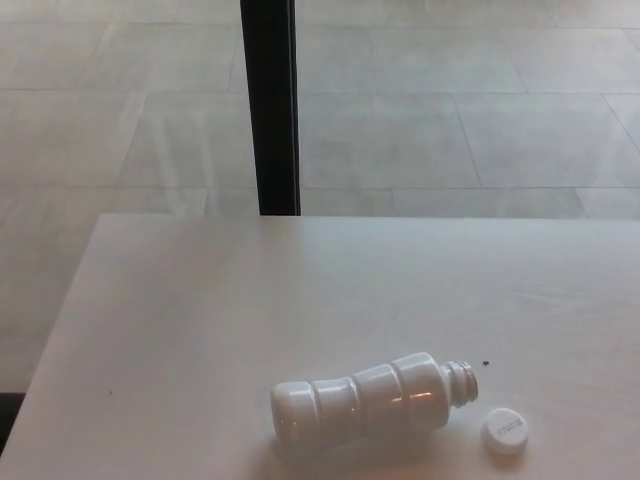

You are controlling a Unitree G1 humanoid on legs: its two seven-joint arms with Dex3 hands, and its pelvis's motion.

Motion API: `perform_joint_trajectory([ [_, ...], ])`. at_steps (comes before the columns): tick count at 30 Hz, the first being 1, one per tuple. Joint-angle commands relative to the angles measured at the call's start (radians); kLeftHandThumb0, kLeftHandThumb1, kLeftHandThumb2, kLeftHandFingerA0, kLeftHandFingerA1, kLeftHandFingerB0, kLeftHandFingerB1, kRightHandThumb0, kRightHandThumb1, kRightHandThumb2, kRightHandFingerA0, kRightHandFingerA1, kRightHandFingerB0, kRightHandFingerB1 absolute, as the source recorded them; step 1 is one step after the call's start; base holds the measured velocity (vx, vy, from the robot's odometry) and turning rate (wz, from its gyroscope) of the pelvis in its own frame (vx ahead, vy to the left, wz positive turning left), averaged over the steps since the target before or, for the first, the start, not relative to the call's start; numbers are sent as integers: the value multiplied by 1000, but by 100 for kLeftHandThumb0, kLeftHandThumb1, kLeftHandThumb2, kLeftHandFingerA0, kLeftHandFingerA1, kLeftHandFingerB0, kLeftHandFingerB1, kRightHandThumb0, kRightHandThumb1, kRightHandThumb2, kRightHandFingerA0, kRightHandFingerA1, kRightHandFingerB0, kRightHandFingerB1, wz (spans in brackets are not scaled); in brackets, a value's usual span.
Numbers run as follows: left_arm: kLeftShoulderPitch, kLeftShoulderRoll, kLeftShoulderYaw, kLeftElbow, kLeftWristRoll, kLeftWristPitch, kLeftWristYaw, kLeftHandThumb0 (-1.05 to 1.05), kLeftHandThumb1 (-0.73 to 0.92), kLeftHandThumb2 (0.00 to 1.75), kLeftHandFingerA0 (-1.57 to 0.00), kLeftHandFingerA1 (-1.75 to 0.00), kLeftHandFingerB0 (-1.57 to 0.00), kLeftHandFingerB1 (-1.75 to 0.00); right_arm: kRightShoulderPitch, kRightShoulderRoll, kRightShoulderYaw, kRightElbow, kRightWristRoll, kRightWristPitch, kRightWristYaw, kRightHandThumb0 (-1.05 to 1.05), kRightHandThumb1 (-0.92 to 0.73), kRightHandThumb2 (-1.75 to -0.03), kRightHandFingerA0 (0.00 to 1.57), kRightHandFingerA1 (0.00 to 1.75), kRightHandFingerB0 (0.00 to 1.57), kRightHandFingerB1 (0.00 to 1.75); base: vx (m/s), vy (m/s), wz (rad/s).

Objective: The robot uses its left hand to to lift the bottle kept on the middle of the desk and tilts it towards its right hand. It then uses its right hand to rotate its cap to open it and places the bottle and cap back on the desk

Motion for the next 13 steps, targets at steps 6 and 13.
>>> perform_joint_trajectory([
  [6,153,13,304,554,-367,-411,140,-91,92,121,-7,-11,0,-6,-36,235,-588,303,656,194,-93,-96,-80,-115,0,32,0,10,0,0,0],
  [13,88,55,346,608,-422,-431,150,-82,85,119,-10,-28,0,-13,-87,175,-532,544,581,115,37,-100,-74,-82,36,124,0,21,0,0,0],
])
